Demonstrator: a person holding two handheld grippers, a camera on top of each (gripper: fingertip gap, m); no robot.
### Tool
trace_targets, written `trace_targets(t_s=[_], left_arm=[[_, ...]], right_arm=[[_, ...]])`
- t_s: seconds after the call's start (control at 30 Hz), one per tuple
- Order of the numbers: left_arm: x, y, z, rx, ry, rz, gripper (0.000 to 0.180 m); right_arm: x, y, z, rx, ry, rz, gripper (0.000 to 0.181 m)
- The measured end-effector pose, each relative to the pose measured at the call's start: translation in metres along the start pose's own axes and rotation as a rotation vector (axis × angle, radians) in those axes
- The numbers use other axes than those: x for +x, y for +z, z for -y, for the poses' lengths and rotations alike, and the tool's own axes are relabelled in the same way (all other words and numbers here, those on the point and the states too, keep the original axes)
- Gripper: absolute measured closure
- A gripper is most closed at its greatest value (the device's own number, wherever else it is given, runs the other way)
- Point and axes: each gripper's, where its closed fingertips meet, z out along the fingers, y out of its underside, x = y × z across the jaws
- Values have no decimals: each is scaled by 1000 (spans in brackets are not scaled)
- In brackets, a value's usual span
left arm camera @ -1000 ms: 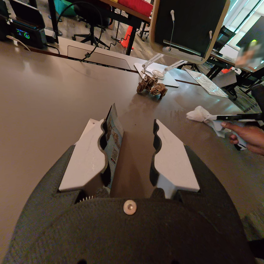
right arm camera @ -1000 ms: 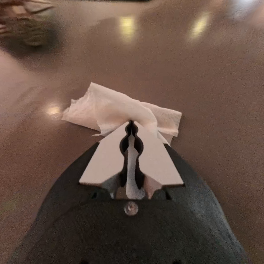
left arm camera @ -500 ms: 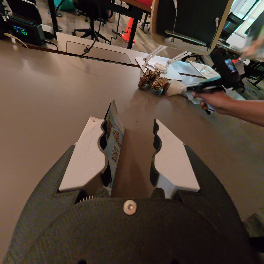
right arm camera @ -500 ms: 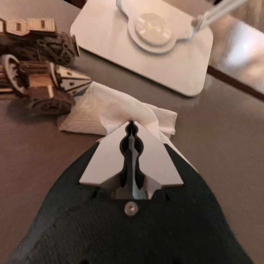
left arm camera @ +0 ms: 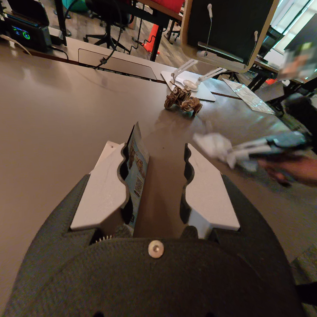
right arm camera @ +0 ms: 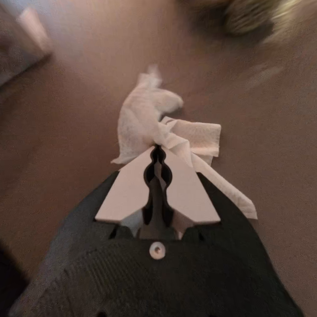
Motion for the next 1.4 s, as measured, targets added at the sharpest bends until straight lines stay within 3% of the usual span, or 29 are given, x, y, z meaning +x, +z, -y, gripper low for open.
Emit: trace_targets(t_s=[0.1,0.37,0.43,0.53,0.63,0.7,0.8,0.9,1.03,1.1,1.23,1.33,1.4], left_arm=[[1,0,0,0,4,2,119],[5,-3,0,7,25,9,119],[5,-2,-1,1,29,12,119],[4,0,-2,-5,38,14,119],[3,0,-2,-2,26,10,119],[2,-1,-1,3,14,7,119],[2,-2,0,8,10,3,119],[3,-1,-1,2,17,7,119],[3,0,-3,-6,29,15,119],[3,0,-2,-4,28,15,119],[3,-1,-2,2,24,13,119],[3,-1,-2,-5,25,9,119],[3,0,-2,-3,21,10,119]], right_arm=[[-27,-13,-26,-55,-131,-7,181],[245,-14,55,149,268,-504,181],[240,-2,69,200,349,-479,181],[144,20,70,185,142,-313,181],[62,15,40,128,75,-152,181],[94,1,30,138,75,-245,181],[207,-28,24,209,374,-387,181],[251,-40,22,221,472,-485,181],[138,0,41,144,188,-269,181],[125,7,47,117,92,-268,181],[164,2,53,221,434,-206,181],[123,5,43,109,67,-255,181],[141,3,47,130,123,-284,181]])
